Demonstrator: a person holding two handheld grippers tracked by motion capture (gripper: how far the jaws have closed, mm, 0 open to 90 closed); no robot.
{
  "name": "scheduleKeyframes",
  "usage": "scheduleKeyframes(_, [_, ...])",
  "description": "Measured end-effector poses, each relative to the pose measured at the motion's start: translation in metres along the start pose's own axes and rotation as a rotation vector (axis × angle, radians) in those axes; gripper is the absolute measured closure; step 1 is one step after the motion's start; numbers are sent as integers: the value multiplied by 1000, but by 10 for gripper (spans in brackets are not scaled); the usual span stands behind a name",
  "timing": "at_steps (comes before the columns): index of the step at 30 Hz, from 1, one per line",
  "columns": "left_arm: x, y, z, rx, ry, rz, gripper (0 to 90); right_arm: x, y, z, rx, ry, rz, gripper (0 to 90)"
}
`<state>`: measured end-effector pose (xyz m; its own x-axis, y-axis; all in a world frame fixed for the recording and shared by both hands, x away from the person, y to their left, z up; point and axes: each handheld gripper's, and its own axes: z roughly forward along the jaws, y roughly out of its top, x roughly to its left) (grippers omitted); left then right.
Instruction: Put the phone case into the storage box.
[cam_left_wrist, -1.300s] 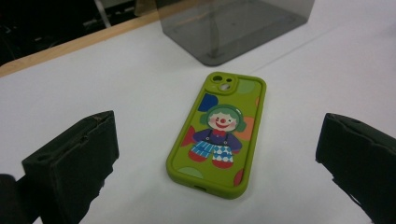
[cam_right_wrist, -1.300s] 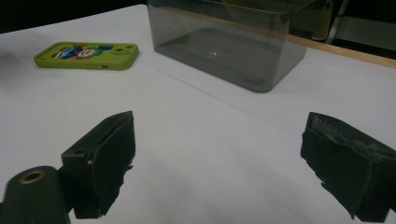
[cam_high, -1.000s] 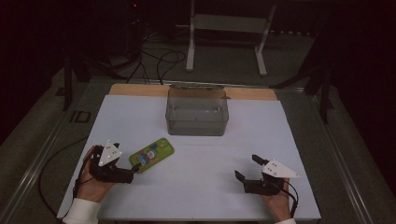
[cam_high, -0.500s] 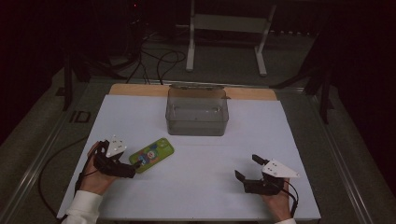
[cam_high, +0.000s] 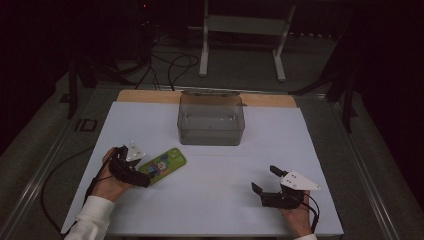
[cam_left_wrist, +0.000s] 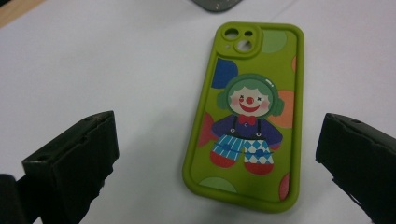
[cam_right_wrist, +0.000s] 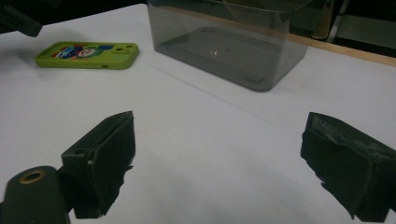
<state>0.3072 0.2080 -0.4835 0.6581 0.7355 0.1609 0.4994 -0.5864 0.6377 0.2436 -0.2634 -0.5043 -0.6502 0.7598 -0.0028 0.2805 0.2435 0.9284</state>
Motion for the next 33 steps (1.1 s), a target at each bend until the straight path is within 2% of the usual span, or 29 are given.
scheduleKeyframes(8, [0,3,12,61,-36,23,0,0,0,0,0,-1,0,102])
scheduleKeyframes(17, [-3,8,22,88,-59,32,0,0,0,0,-2,-1,-1,102])
scheduleKeyframes(24, [-5,12,31,130,-83,54,2,0,0,0,-1,-1,-2,102])
scheduleKeyframes(29, [-6,13,37,151,-107,53,21,0,0,0,3,-3,-1,102])
scheduleKeyframes(33, [-7,13,40,176,-140,45,43,0,0,0,2,-2,-1,102])
